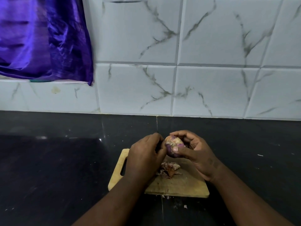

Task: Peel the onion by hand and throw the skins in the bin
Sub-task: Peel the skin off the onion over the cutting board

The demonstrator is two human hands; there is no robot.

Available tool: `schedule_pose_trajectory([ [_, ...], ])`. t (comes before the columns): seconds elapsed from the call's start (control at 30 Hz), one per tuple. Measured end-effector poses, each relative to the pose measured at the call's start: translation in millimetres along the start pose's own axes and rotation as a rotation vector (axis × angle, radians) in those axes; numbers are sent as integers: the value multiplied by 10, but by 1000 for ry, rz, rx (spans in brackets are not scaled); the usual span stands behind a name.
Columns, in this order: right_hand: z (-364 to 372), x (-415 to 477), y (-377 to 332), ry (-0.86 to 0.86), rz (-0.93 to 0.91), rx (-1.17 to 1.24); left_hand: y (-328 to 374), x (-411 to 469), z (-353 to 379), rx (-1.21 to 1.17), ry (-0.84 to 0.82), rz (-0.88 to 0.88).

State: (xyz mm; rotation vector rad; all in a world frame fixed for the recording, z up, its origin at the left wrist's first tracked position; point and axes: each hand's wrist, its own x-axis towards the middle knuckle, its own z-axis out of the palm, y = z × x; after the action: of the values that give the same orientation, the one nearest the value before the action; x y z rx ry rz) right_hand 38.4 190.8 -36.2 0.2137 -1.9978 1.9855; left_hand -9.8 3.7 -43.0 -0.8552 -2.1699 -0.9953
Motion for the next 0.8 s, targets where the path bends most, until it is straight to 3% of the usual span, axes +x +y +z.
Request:
schedule_pose_trajectory([
  [0.13, -2, -1, -2, -24, -5, 56, 21, 5, 18, -101, -13, -95],
  [0.3, -32, 10, -28, -81, -21, 299, -58, 30, 50, -425, 6, -327],
  [0.4, -59, 24, -34, -91, -17, 331, -16, -9, 72, -320, -134, -281],
  [0.63, -79, 31, -51, -74, 11, 417, -61, 3, 38, 10, -211, -287],
  [0.8, -22, 2, -72, -69, 76, 295, -19, -27, 20, 61, -195, -247],
])
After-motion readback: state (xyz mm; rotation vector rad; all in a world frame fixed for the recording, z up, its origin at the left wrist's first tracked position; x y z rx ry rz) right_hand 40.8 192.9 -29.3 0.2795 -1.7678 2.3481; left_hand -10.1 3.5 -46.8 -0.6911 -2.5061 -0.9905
